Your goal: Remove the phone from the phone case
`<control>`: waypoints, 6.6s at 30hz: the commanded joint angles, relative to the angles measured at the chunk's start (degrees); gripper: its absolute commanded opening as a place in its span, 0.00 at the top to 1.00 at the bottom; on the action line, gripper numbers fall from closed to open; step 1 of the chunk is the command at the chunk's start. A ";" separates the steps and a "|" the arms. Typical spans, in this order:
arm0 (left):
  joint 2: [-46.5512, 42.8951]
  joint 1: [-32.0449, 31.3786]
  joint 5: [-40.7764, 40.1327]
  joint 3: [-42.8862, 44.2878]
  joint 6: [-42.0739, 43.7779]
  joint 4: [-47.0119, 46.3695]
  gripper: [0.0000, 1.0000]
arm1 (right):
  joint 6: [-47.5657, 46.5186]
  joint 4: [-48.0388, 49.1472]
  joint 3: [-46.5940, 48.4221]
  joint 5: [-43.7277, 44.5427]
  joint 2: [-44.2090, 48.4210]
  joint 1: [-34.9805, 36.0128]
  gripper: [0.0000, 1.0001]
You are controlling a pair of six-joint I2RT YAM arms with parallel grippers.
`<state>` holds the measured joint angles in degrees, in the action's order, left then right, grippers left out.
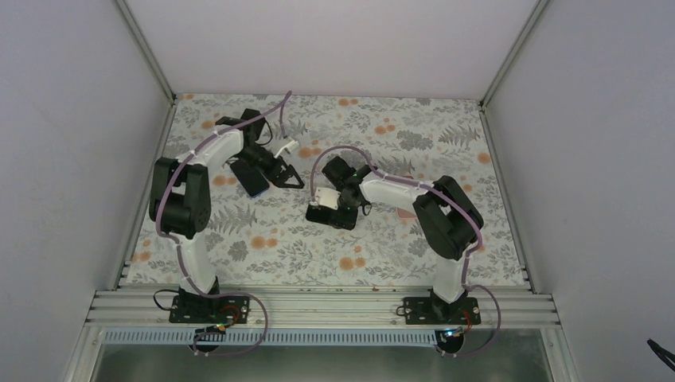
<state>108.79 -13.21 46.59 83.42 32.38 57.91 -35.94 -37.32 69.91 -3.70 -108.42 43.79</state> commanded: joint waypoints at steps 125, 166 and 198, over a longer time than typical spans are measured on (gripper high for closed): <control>-14.18 -11.00 -3.63 -4.59 9.22 -12.51 0.98 | 2.17 -3.12 1.26 -24.44 12.71 -20.94 0.22; -13.98 -12.13 -3.87 -4.48 9.63 -11.79 0.98 | 5.43 -0.07 1.55 -19.65 14.76 -23.40 0.27; -13.77 -13.77 3.69 -3.96 13.67 -6.63 0.98 | 9.10 5.11 4.38 -9.13 11.15 -24.17 0.32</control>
<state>95.72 -25.34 39.24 77.52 41.82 46.37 -28.86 -38.98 71.96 -23.07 -95.39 20.93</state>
